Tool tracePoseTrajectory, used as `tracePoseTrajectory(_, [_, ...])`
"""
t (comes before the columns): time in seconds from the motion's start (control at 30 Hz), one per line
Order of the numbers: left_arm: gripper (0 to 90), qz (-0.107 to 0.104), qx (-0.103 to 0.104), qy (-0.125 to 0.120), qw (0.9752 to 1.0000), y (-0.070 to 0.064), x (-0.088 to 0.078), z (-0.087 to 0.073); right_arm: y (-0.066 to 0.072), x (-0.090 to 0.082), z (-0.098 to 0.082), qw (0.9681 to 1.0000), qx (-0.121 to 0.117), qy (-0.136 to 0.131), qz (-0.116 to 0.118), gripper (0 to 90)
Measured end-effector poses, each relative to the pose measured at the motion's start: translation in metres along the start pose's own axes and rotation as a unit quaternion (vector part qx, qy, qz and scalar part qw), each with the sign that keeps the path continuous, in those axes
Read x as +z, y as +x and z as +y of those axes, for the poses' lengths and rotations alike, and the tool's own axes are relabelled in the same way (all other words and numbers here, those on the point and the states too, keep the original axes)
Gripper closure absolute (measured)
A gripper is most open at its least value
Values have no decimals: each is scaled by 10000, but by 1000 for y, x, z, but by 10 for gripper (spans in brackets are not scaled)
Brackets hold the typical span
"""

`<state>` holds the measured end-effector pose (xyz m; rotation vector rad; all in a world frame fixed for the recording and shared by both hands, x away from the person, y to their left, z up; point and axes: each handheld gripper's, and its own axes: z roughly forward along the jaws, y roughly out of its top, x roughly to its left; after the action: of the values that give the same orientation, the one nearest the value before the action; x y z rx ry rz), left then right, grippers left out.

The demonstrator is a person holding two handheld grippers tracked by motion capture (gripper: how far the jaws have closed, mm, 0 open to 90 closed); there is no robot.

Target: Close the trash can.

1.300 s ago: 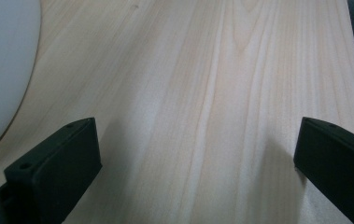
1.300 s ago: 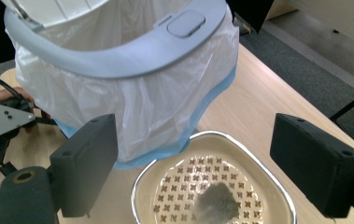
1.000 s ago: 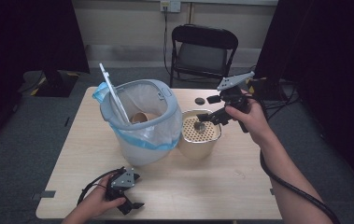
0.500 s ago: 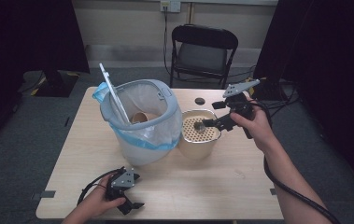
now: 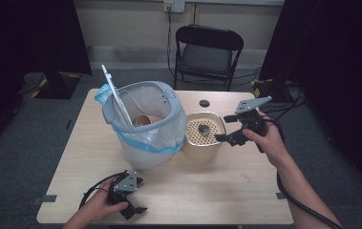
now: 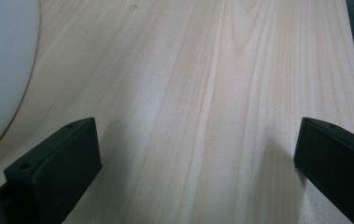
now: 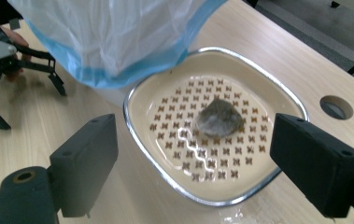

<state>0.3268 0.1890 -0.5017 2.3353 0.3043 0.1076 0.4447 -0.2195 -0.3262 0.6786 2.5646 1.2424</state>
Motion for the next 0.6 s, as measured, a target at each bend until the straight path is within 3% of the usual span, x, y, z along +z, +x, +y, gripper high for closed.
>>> tracePoseTrajectory(0.6, [0,-12,7,-21,10000,0,0,0,15,8,-45,9998,-58,175,23,148])
